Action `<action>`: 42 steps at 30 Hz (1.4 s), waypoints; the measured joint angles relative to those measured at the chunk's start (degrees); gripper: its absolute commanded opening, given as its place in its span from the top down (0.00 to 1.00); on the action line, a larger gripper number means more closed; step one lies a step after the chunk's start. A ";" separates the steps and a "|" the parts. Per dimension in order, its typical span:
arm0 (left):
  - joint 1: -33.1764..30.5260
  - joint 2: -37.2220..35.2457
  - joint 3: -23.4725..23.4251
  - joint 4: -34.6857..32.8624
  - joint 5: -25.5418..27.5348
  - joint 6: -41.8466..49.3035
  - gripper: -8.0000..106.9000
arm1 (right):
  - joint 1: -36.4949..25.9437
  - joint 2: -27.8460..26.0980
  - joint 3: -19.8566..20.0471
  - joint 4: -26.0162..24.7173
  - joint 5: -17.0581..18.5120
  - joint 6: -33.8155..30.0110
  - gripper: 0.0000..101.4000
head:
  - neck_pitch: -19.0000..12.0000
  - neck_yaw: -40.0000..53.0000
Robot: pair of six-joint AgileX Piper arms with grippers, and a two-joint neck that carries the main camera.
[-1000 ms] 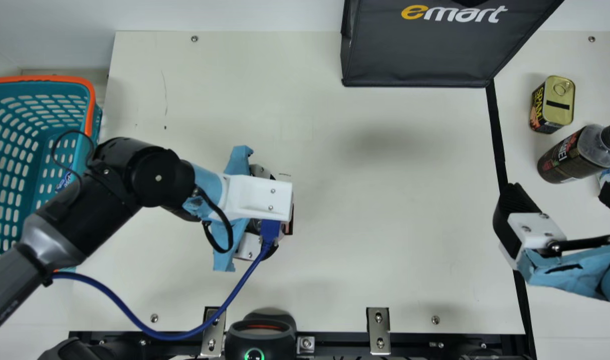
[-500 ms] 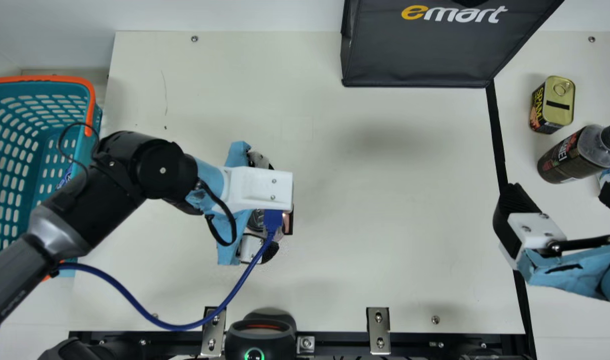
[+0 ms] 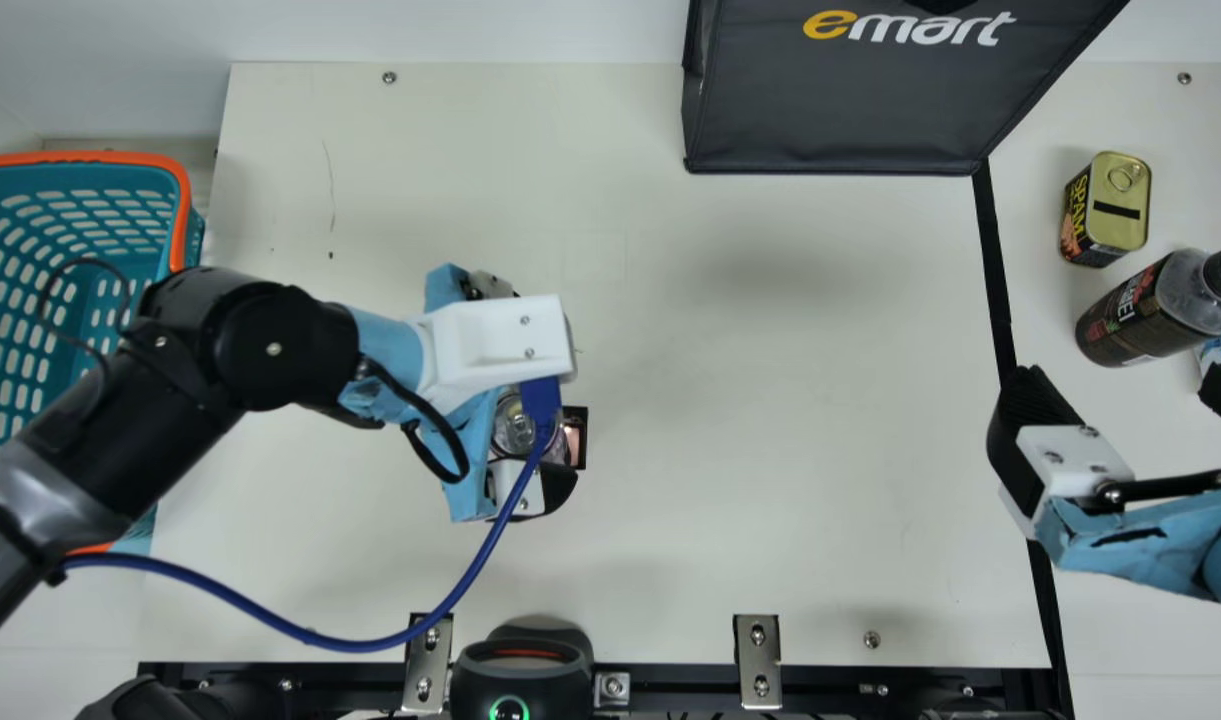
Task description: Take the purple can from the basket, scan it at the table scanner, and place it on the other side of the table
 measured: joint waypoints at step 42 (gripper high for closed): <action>-16.53 -23.09 7.65 38.04 -6.50 -87.91 0.15 | 0.00 0.00 0.00 0.00 0.05 0.00 0.06 | 0.00 0.00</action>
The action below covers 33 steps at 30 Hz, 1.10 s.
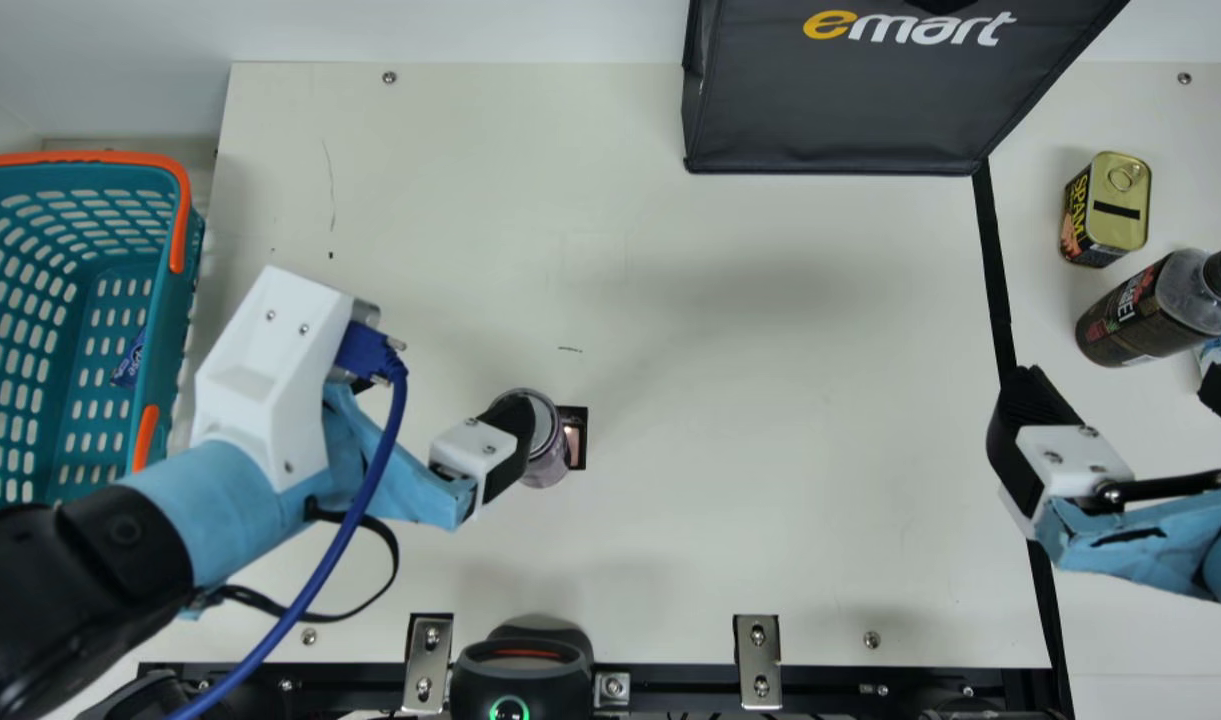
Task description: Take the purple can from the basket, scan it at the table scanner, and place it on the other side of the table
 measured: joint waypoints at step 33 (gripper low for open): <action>-29.90 13.82 -3.09 28.83 18.34 -52.92 0.15 | 0.00 0.00 0.00 0.00 -0.06 0.00 0.06 | 0.00 0.00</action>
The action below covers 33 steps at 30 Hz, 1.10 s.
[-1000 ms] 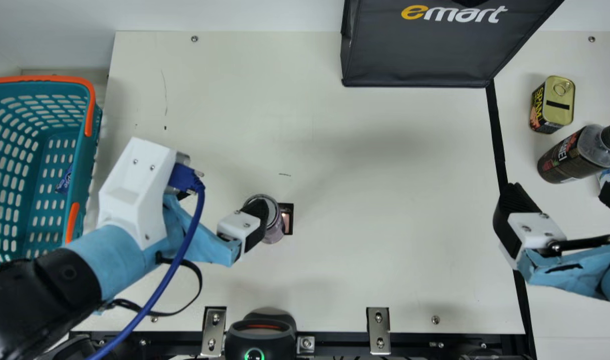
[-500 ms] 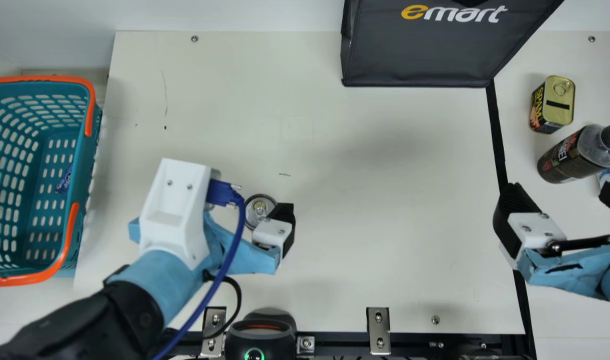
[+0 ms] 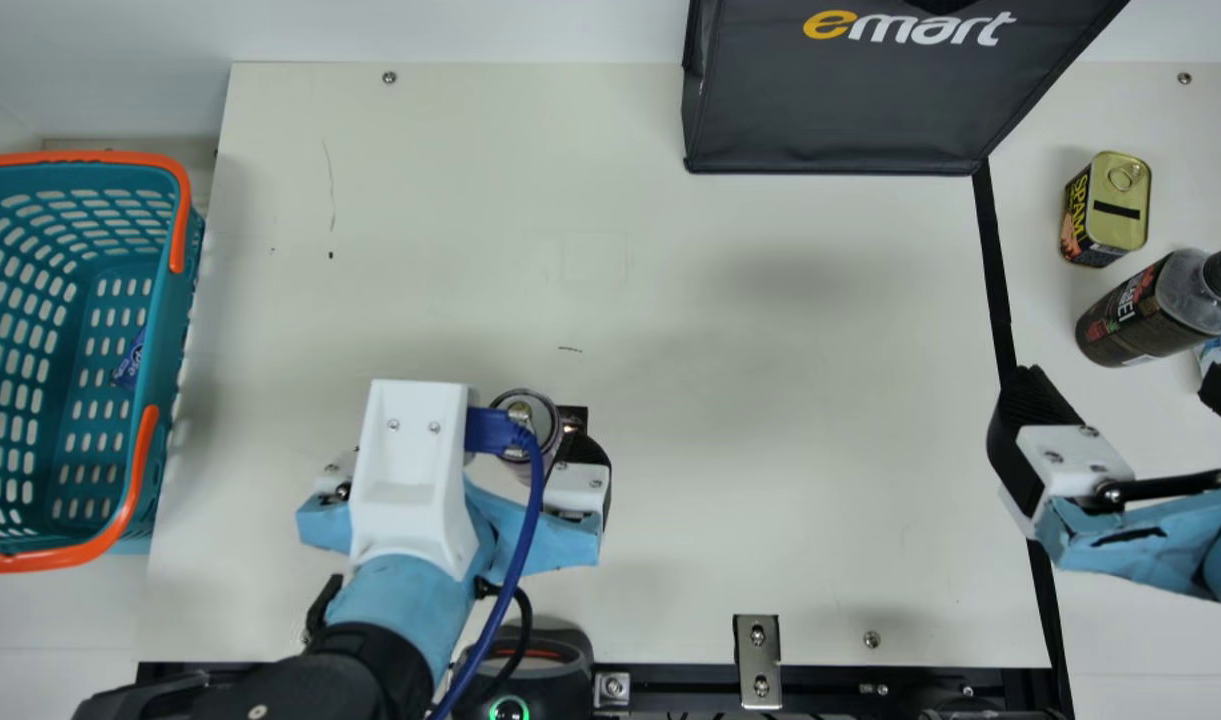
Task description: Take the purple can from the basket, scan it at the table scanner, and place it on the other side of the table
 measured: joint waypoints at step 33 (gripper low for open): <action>9.13 8.03 4.68 -2.42 -12.65 2.58 0.15 | 0.00 0.00 0.00 0.00 0.06 0.00 0.06 | 0.00 0.00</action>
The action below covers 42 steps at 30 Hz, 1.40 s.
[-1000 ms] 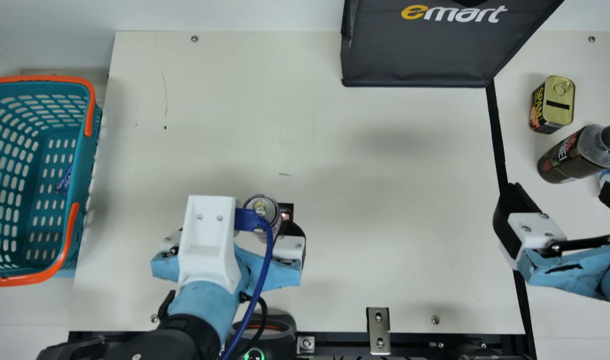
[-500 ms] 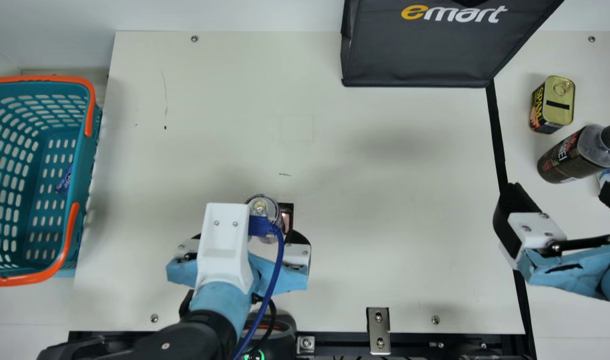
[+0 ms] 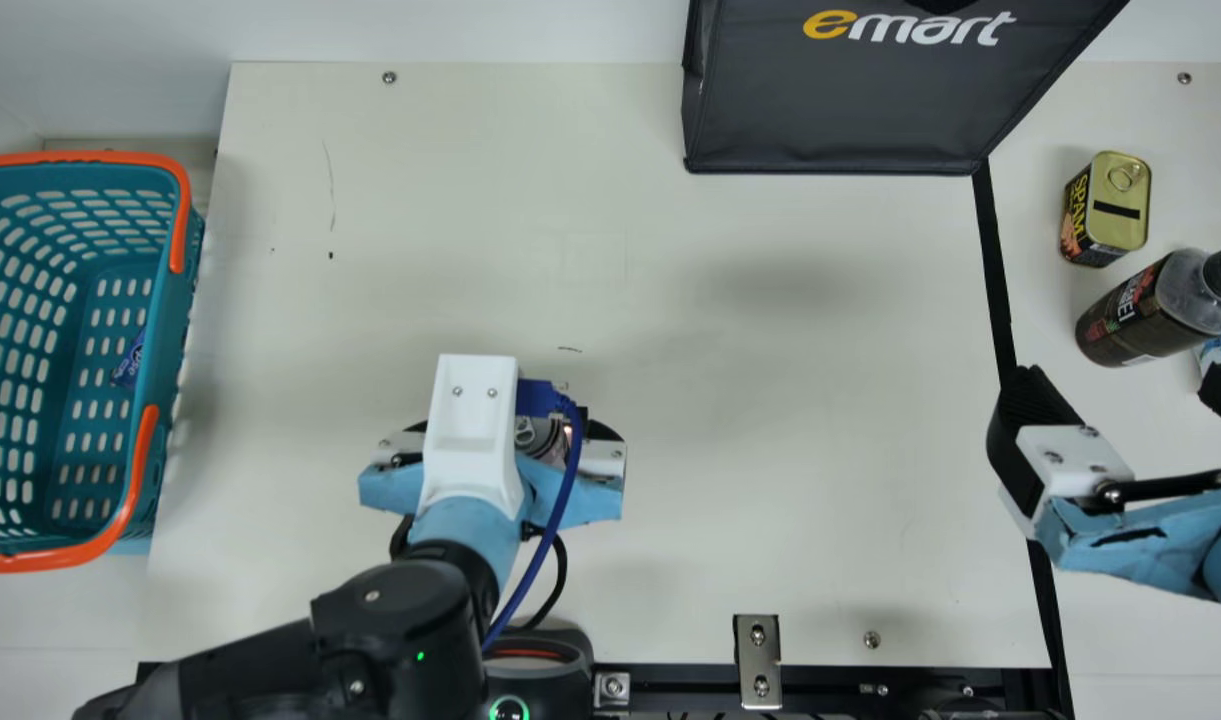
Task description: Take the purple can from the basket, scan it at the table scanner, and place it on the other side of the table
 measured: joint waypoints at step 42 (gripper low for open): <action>12.78 -16.01 4.79 -25.98 -11.13 55.89 1.00 | 0.00 0.00 0.00 0.00 0.00 0.00 0.06 | 0.00 0.00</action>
